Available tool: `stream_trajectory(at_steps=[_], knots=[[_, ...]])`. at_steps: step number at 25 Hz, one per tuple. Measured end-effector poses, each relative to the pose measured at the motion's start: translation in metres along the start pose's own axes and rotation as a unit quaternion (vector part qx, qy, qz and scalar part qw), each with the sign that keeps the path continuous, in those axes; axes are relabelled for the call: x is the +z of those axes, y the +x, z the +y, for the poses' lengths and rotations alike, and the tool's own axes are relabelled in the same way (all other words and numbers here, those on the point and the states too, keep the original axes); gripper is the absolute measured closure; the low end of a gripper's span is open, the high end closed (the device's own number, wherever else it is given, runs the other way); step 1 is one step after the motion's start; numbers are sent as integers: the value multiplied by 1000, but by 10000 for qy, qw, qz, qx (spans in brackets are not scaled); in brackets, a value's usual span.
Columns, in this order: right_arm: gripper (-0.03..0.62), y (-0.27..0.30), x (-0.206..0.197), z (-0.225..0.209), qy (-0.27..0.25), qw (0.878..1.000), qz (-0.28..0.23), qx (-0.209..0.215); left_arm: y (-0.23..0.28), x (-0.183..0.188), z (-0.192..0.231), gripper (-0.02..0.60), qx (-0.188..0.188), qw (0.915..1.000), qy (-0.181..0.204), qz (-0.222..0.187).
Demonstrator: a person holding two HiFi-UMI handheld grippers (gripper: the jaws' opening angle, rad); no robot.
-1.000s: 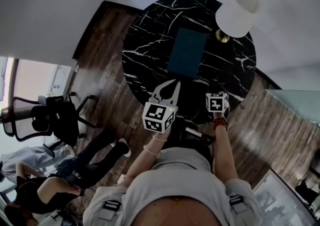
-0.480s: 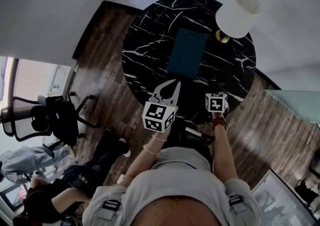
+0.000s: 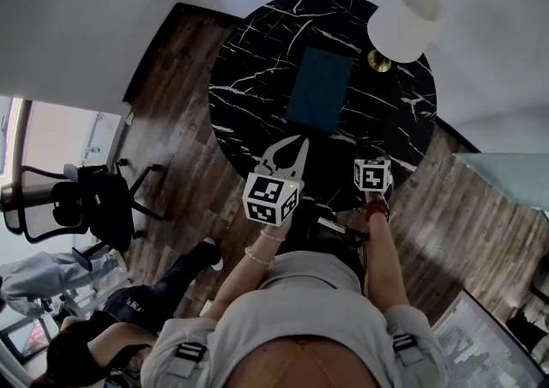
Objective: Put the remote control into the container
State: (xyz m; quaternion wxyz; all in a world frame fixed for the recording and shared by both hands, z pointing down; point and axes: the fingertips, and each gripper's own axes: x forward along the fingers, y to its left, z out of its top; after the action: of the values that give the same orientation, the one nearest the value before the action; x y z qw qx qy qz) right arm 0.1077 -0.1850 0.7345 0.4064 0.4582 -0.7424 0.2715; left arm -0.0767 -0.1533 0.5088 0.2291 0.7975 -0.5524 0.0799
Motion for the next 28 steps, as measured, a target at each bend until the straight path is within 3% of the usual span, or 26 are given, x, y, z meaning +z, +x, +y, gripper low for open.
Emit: stream_trajectory(at_steps=[15, 28], knots=[[413, -28, 4, -1, 446, 9979, -370, 277, -5, -4, -14, 577, -160, 9999, -18, -30], [413, -54, 14, 18, 438, 9959, -604, 516, -17, -6, -21, 577, -192, 9997, -61, -118]])
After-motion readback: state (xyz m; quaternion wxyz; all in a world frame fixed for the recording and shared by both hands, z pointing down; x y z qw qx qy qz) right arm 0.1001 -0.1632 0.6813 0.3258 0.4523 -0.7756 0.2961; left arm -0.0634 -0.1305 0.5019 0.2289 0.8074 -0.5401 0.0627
